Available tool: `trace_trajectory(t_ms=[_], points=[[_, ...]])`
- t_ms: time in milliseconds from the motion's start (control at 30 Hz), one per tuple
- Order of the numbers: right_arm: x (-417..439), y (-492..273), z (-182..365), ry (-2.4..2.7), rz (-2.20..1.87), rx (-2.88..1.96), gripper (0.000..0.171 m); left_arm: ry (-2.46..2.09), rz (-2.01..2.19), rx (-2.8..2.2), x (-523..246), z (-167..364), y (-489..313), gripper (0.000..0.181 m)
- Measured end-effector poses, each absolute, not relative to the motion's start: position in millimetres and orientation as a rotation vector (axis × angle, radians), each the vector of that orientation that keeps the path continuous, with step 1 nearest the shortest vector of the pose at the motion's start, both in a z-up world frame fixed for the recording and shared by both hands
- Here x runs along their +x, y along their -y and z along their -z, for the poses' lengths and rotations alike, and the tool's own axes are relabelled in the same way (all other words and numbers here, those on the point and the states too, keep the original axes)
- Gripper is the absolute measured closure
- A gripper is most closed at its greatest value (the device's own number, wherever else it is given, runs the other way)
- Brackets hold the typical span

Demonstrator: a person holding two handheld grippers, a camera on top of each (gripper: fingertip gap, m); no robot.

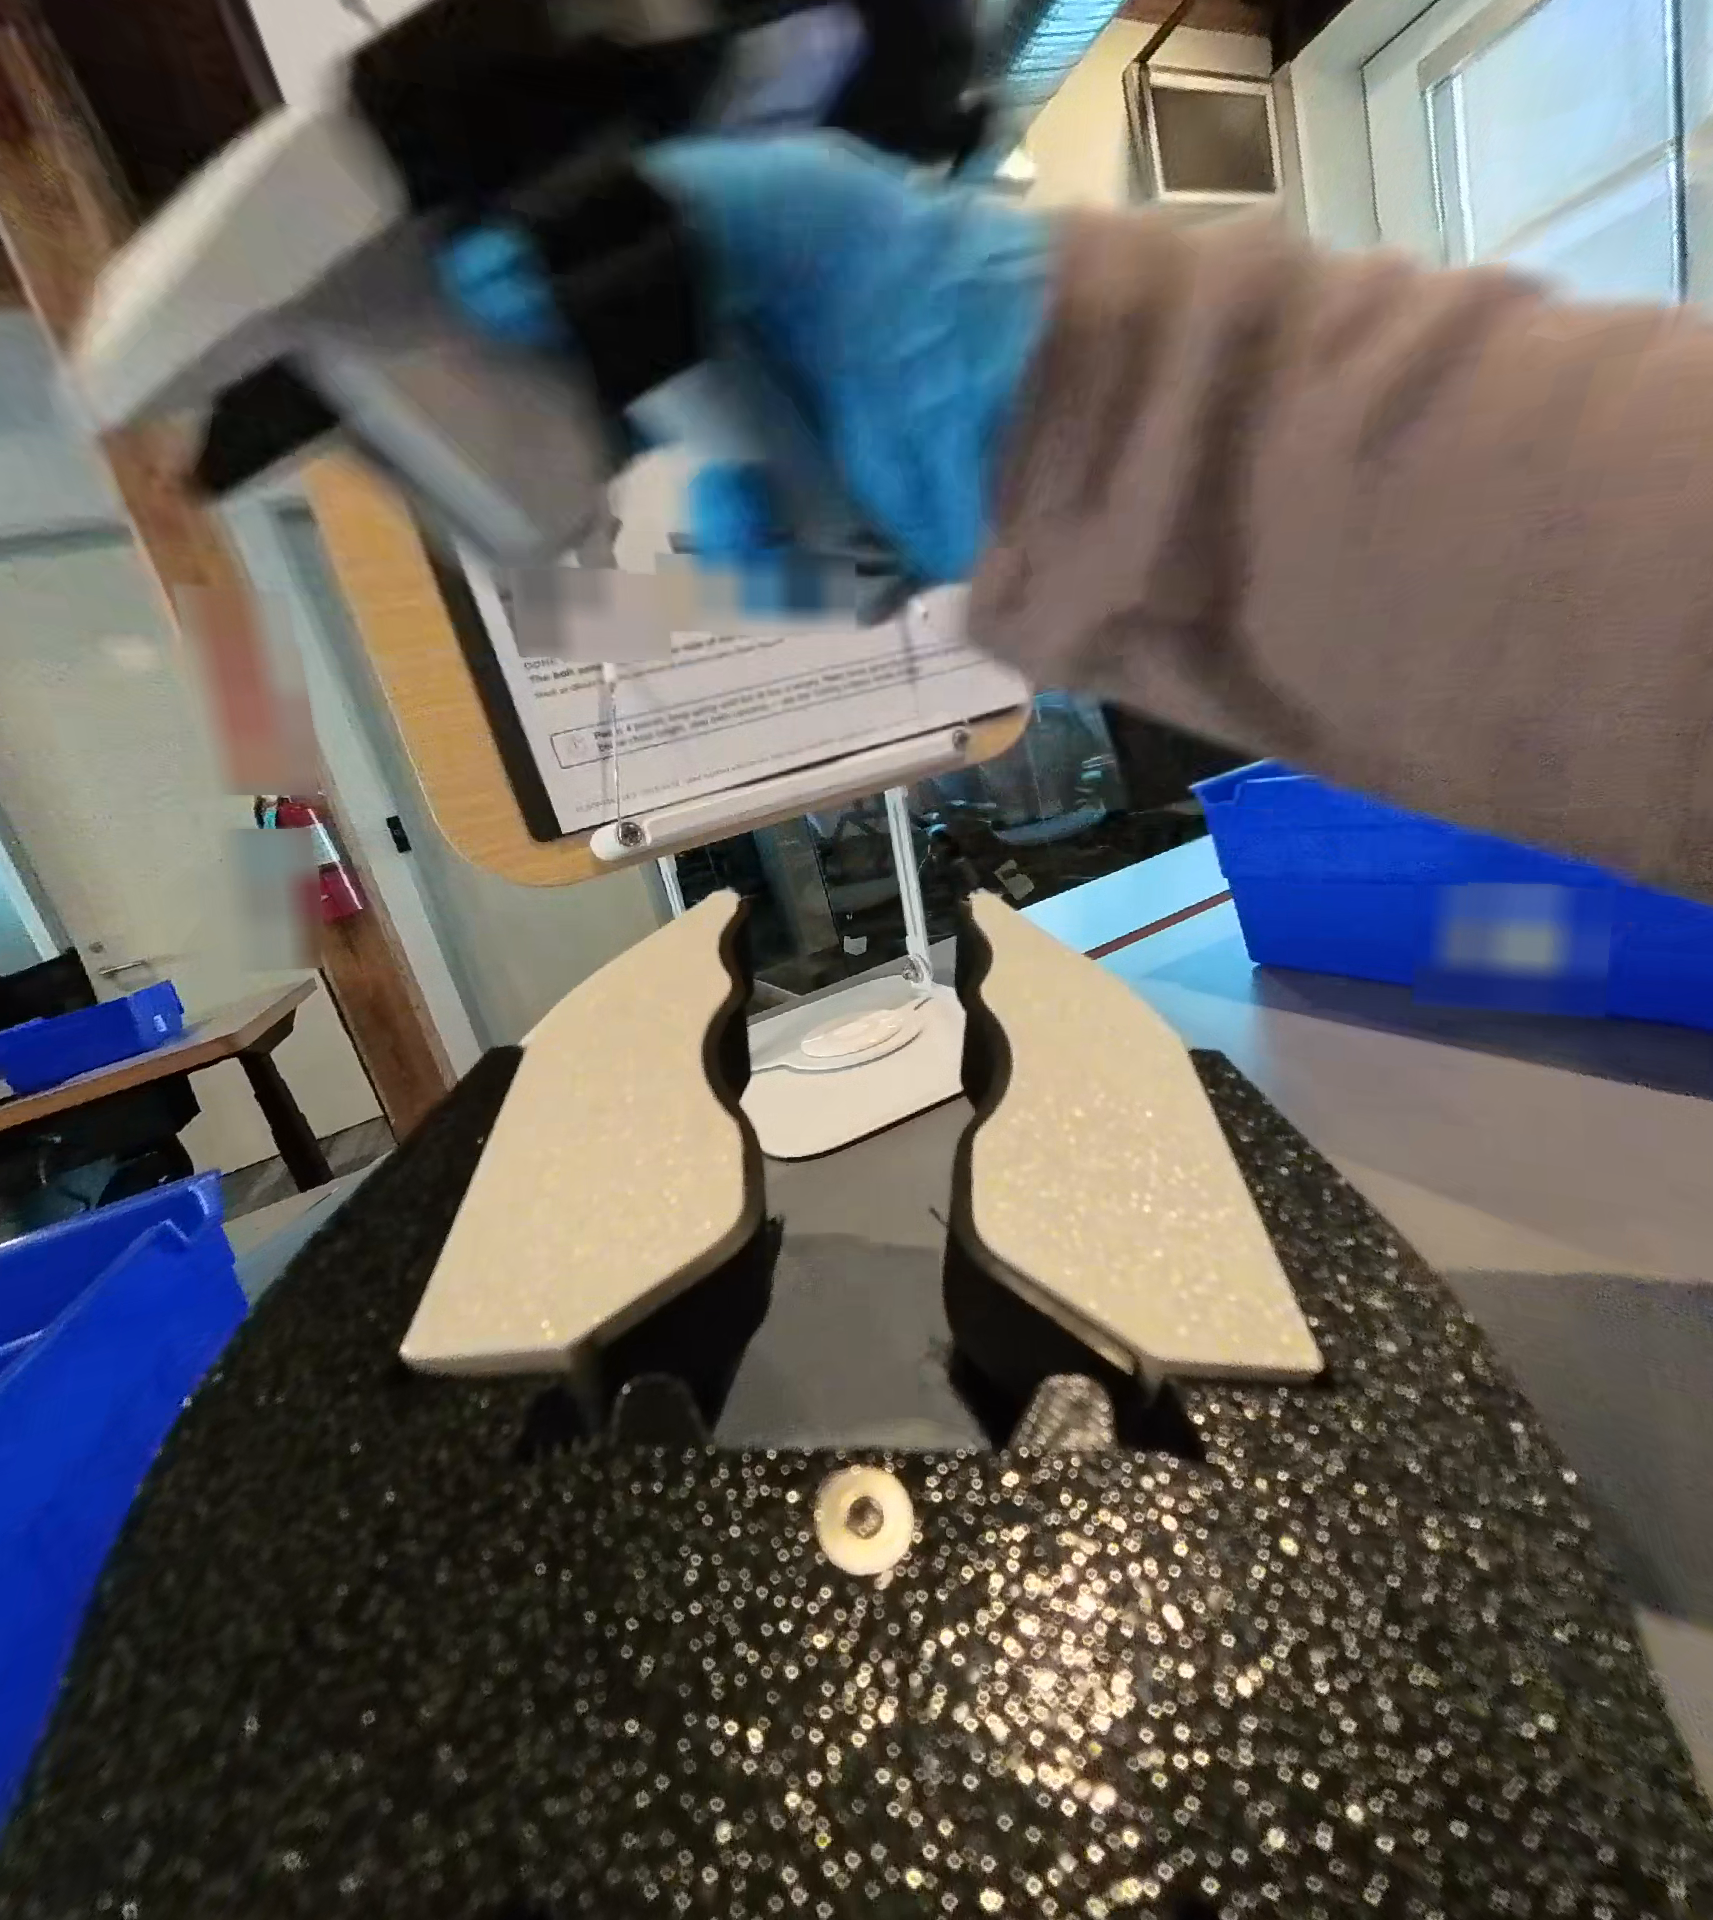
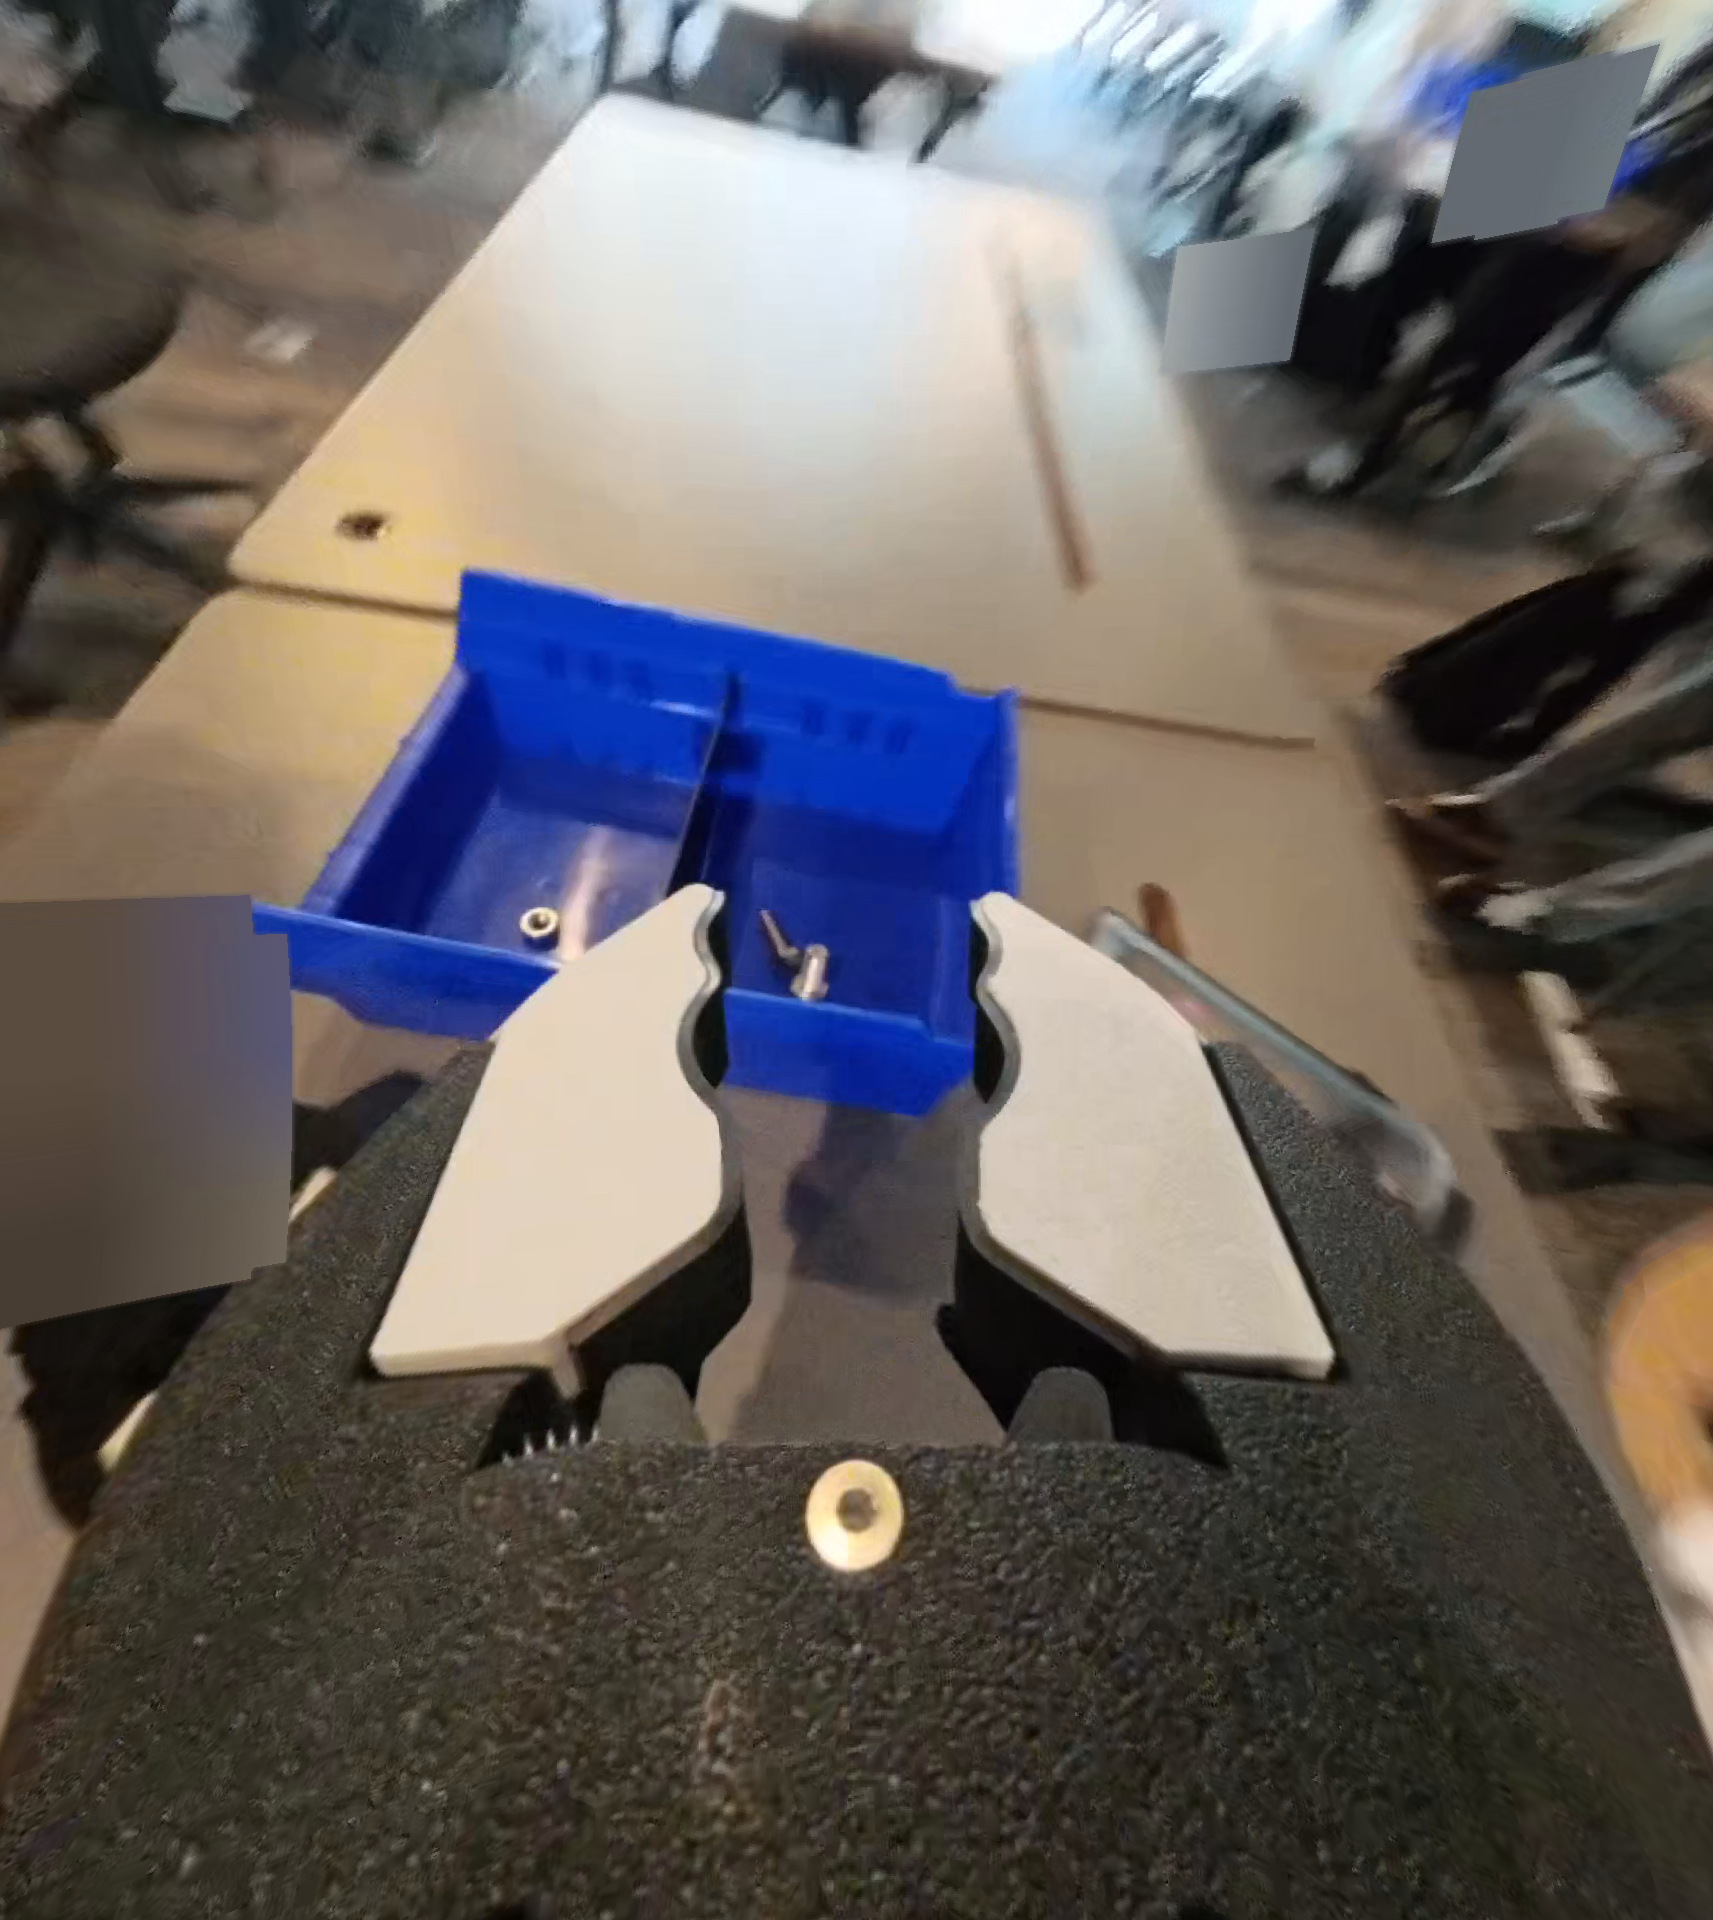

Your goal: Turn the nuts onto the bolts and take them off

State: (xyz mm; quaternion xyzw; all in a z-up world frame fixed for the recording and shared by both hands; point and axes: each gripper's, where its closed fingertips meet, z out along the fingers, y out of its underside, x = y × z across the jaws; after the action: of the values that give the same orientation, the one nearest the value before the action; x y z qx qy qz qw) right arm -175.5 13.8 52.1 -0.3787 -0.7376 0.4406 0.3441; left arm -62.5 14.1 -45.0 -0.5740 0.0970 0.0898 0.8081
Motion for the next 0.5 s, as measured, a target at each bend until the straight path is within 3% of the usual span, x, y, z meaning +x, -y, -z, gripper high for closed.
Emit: trace_trajectory(t_ms=[300,500], points=[[48,-77,-91,1.259,-0.878,-1.169,0.133,-0.243,-0.193,-1.235,-54,46,-10,0.143],[113,-91,-117,1.055,-0.769,-1.148,0.137,-0.294,-0.205,-1.242,-44,49,-10,0.142]])
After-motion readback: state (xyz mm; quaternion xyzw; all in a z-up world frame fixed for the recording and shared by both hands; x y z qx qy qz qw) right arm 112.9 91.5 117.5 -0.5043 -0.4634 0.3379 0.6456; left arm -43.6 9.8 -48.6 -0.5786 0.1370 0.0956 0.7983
